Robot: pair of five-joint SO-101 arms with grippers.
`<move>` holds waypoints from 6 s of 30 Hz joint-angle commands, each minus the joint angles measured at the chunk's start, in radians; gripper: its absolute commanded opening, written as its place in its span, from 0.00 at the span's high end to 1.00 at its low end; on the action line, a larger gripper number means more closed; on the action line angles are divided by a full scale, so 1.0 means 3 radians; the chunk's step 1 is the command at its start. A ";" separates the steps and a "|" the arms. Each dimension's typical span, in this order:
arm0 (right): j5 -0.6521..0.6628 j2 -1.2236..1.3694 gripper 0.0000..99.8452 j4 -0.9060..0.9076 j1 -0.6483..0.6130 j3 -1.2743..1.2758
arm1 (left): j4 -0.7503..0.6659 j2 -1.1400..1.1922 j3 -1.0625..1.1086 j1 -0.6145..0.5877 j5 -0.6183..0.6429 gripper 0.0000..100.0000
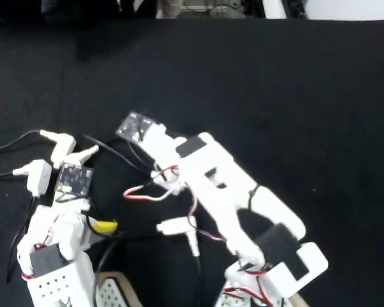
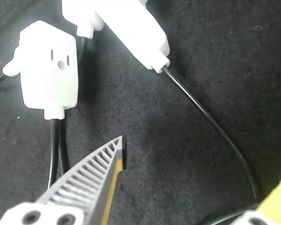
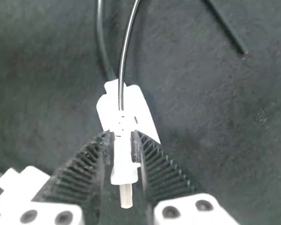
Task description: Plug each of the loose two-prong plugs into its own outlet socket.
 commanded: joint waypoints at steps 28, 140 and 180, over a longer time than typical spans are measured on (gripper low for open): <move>0.0292 0.0253 0.99 0.0808 0.0194 -0.0944 | 0.0036 -0.0005 -0.0008 -0.0028 -0.0026 0.51; -0.3452 -0.3506 0.99 -0.1995 0.2542 0.2176 | -0.1463 0.5882 -0.3537 0.3138 -0.0624 0.96; -0.1575 -0.3465 0.99 -0.3437 0.0378 0.3639 | -0.0675 0.2992 -0.2135 0.0923 0.1156 0.69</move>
